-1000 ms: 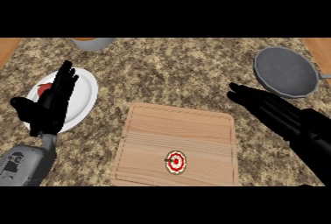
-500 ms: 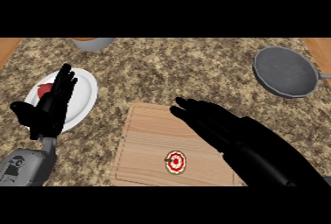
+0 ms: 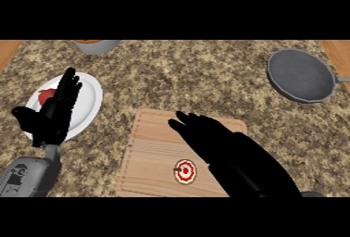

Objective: Pick the cupcake from the cutting board and place it in the pan

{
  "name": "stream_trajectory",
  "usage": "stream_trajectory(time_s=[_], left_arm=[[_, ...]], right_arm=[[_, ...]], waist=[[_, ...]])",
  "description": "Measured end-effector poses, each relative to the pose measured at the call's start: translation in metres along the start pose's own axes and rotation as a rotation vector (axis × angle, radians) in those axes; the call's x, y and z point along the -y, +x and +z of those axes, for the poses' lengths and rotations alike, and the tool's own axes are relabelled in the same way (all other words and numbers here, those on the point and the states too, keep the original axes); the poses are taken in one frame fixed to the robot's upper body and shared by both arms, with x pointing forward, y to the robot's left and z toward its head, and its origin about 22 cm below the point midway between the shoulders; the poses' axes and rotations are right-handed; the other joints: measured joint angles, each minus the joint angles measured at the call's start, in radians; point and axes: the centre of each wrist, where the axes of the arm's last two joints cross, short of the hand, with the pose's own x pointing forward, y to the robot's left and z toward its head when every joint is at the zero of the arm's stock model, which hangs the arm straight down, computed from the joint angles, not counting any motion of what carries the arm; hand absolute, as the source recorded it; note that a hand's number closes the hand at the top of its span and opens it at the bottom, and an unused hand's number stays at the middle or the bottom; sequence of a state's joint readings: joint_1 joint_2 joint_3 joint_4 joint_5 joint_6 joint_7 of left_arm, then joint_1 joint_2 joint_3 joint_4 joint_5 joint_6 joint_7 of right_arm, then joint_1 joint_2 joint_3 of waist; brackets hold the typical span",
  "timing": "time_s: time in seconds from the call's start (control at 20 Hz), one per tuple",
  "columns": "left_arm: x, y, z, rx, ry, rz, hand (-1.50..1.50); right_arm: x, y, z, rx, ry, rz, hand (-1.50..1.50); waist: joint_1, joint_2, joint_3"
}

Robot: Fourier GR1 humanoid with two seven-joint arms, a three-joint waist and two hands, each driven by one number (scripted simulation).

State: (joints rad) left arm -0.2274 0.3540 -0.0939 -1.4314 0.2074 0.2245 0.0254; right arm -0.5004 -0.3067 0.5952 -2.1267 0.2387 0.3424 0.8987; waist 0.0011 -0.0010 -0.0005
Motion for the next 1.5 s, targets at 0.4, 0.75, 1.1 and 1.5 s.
stream_trajectory(time_s=[0.4, 0.75, 1.1, 1.5], left_arm=[[0.005, 0.01, -0.001, 0.009, 0.004, -0.003, 0.0], [0.003, -0.001, 0.001, 0.012, 0.007, -0.003, 0.0], [-0.001, 0.0, 0.0, 0.007, 0.007, 0.002, 0.0], [0.002, 0.0, -0.002, 0.008, 0.001, -0.005, 0.0]], right_arm=[[-0.008, -0.016, -0.015, -0.087, 0.035, 0.029, -1.5], [-0.026, -0.027, -0.031, -0.094, 0.126, 0.047, -1.5], [-0.041, -0.034, -0.039, -0.101, 0.179, 0.097, -1.5], [-0.06, -0.025, -0.052, -0.175, 0.225, 0.228, -1.5]], waist=[[0.0, 0.0, 0.0], [0.001, 0.001, 0.0], [0.0, 0.001, 0.0], [0.0, 0.001, 0.0]])
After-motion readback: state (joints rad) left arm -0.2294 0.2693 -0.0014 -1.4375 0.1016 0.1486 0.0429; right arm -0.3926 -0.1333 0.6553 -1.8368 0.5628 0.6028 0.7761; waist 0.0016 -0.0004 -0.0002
